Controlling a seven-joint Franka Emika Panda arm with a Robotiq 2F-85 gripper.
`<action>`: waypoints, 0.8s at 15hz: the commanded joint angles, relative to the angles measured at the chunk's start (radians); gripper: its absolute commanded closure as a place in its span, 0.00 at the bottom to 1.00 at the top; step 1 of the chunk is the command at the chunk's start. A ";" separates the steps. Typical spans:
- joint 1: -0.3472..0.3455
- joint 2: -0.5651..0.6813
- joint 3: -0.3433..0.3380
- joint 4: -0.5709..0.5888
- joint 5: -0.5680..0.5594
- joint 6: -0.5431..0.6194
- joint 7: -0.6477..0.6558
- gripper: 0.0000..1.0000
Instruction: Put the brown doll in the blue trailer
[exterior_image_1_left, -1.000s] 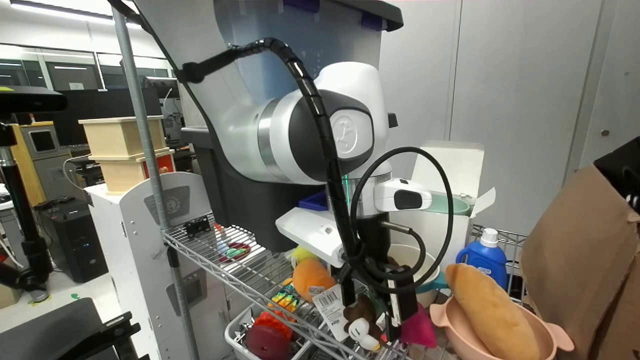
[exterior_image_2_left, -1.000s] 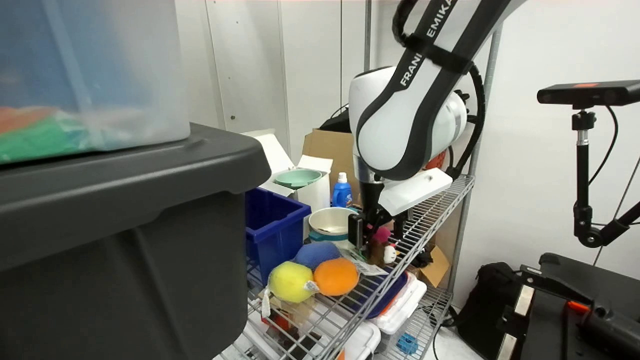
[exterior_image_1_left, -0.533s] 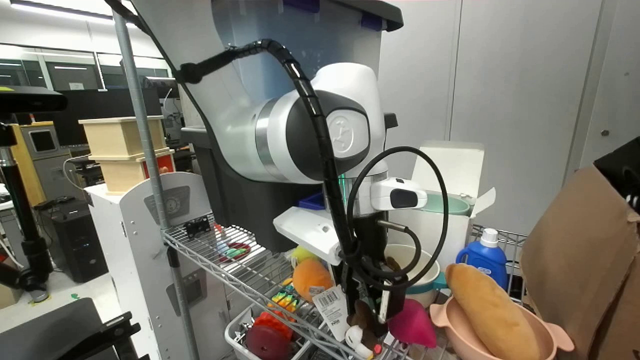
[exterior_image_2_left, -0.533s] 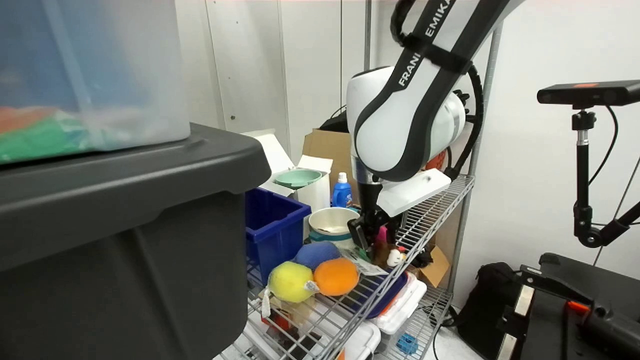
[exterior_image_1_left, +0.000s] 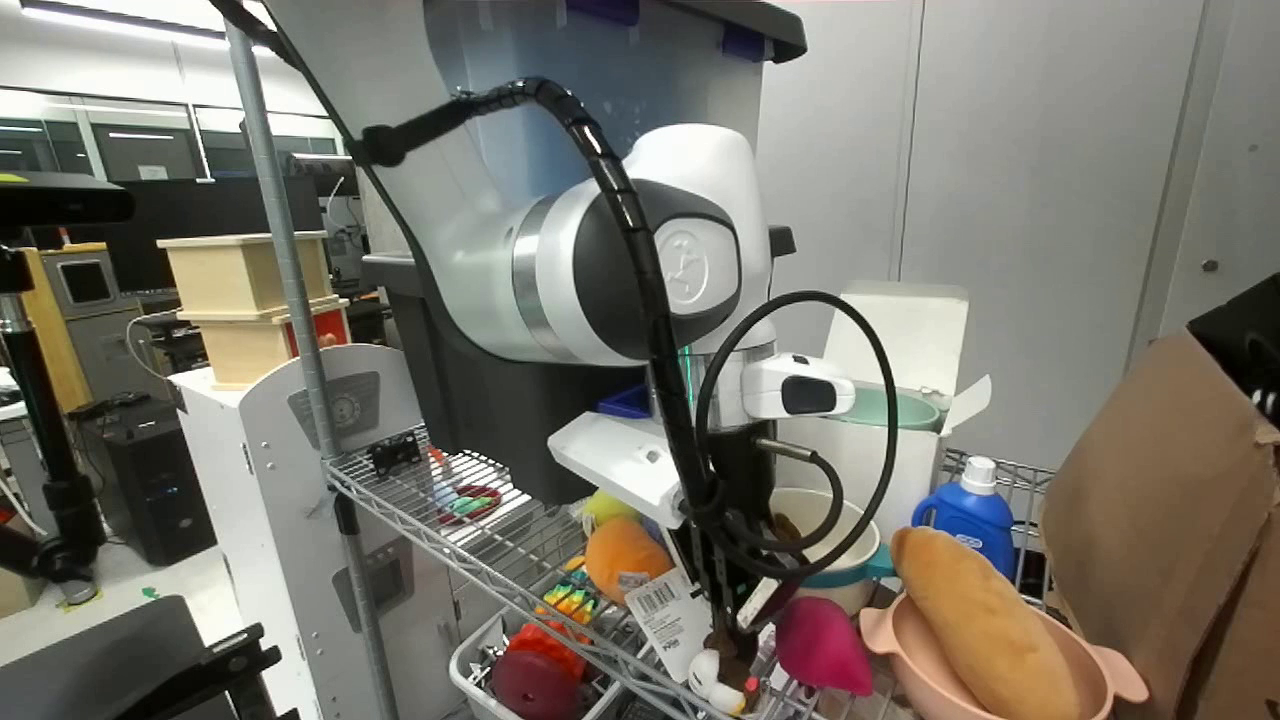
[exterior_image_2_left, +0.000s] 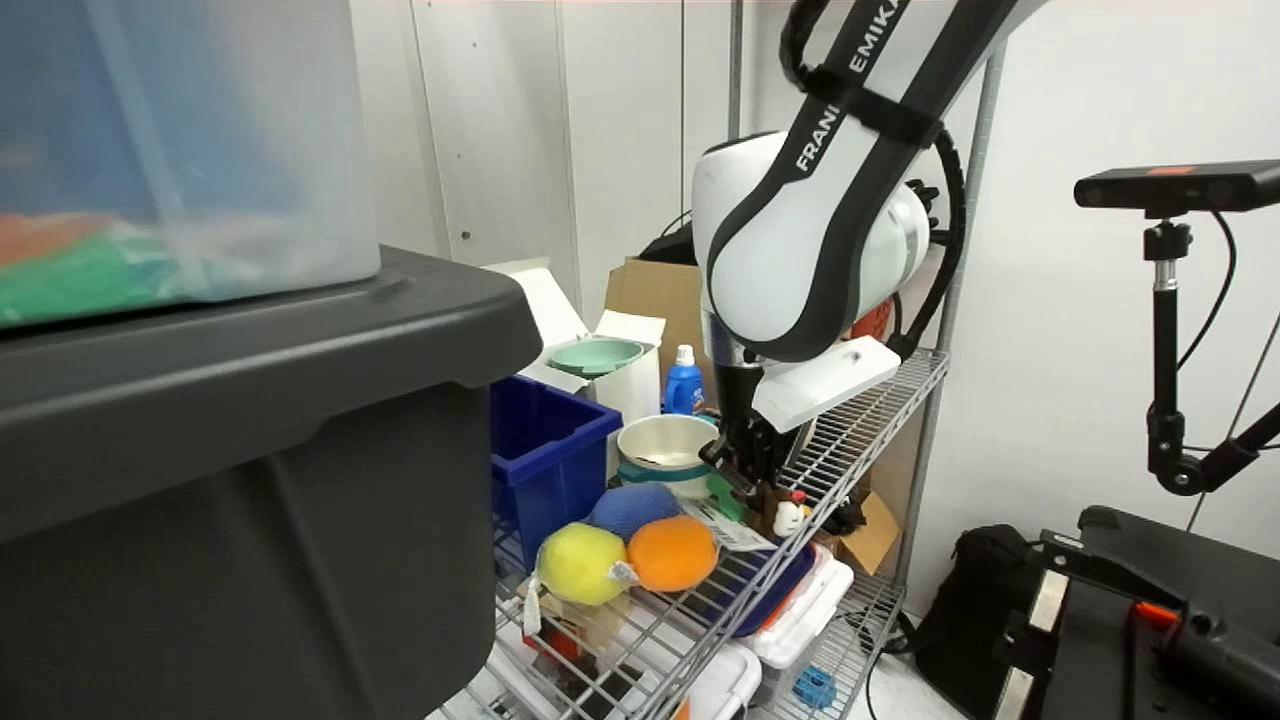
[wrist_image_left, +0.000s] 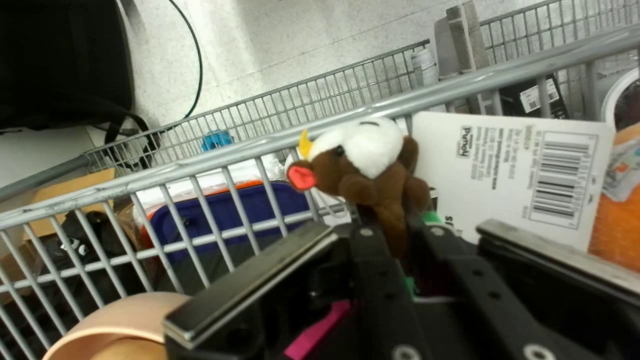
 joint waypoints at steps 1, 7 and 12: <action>0.004 0.009 -0.008 0.022 -0.006 -0.016 -0.009 1.00; 0.005 0.007 -0.009 0.019 -0.008 -0.008 -0.010 0.97; 0.005 0.000 -0.011 0.019 -0.008 -0.012 -0.010 0.97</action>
